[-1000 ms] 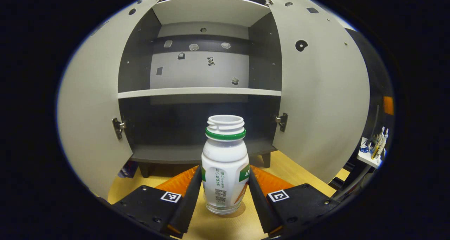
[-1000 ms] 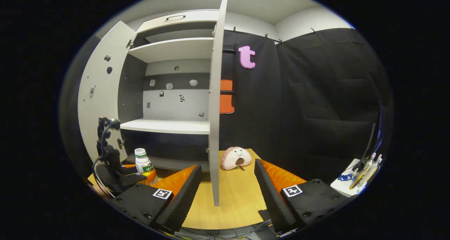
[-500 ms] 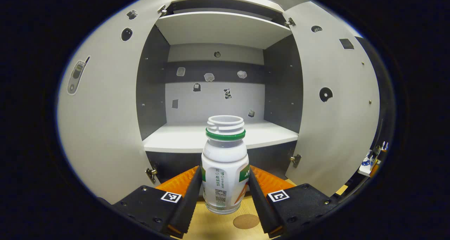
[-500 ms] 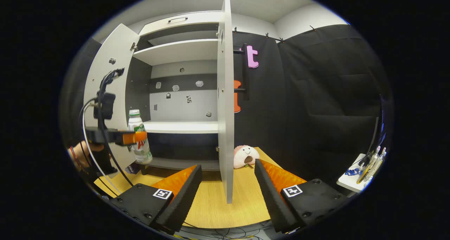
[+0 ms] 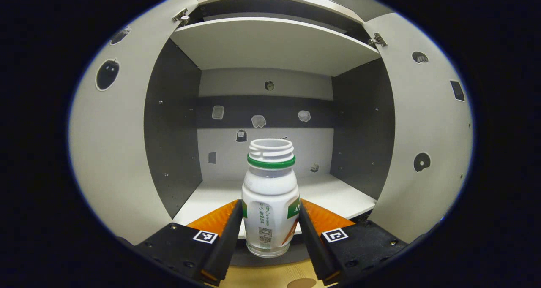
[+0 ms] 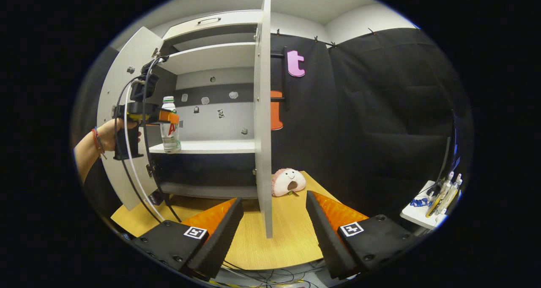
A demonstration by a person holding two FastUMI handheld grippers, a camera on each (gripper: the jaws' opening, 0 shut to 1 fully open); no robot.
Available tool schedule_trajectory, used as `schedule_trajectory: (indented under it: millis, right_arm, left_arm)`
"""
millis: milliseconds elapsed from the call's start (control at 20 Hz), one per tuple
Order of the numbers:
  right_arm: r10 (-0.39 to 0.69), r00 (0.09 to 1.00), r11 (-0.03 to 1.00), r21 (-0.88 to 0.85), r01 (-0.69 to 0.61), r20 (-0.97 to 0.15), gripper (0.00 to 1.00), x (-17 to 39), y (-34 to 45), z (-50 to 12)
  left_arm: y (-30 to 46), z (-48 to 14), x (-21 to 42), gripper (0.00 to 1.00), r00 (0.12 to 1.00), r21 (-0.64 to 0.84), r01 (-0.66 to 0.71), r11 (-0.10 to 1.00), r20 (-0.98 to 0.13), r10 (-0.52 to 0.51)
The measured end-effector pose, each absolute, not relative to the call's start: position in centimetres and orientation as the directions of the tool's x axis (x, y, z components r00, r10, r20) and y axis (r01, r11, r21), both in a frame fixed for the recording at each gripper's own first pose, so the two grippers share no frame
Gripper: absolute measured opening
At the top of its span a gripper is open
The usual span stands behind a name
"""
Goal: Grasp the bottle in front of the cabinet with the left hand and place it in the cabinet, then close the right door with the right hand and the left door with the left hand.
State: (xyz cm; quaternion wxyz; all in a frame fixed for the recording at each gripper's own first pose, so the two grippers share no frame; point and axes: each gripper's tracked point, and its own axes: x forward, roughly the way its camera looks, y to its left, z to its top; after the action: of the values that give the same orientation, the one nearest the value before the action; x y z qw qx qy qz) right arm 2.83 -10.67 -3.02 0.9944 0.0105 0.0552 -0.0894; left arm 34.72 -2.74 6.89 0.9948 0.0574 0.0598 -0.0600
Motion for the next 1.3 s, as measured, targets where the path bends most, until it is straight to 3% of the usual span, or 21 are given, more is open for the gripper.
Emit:
schedule_trajectory:
  millis: [400, 850, 1000, 1300]
  right_arm:
    - [-0.251, 0.960, 0.967, 0.004, 0.254, -0.120, 0.98, 2.6, -13.7, -3.2]
    - [-0.274, 0.954, 0.961, 0.003, 0.277, -0.124, 0.98, 3.7, -14.7, -3.2]
    - [-0.266, 0.955, 0.963, 0.004, 0.269, -0.128, 0.98, 4.0, -14.6, -3.4]
    - [-0.263, 0.957, 0.964, 0.004, 0.265, -0.123, 0.98, 3.9, -14.5, -3.2]
  left_arm:
    - [-2.6, 6.8, 40.6, 0.76, 0.986, 0.103, 0.094, 0.990, -0.150, -0.078]
    - [-2.0, 5.9, 42.6, 0.78, 0.983, 0.091, 0.064, 0.994, -0.178, -0.047]
    - [-2.3, 6.1, 42.3, 0.93, 0.982, 0.093, 0.072, 0.993, -0.179, -0.055]
    - [-1.8, 6.5, 40.2, 0.94, 0.984, 0.055, 0.064, 0.996, -0.172, -0.054]
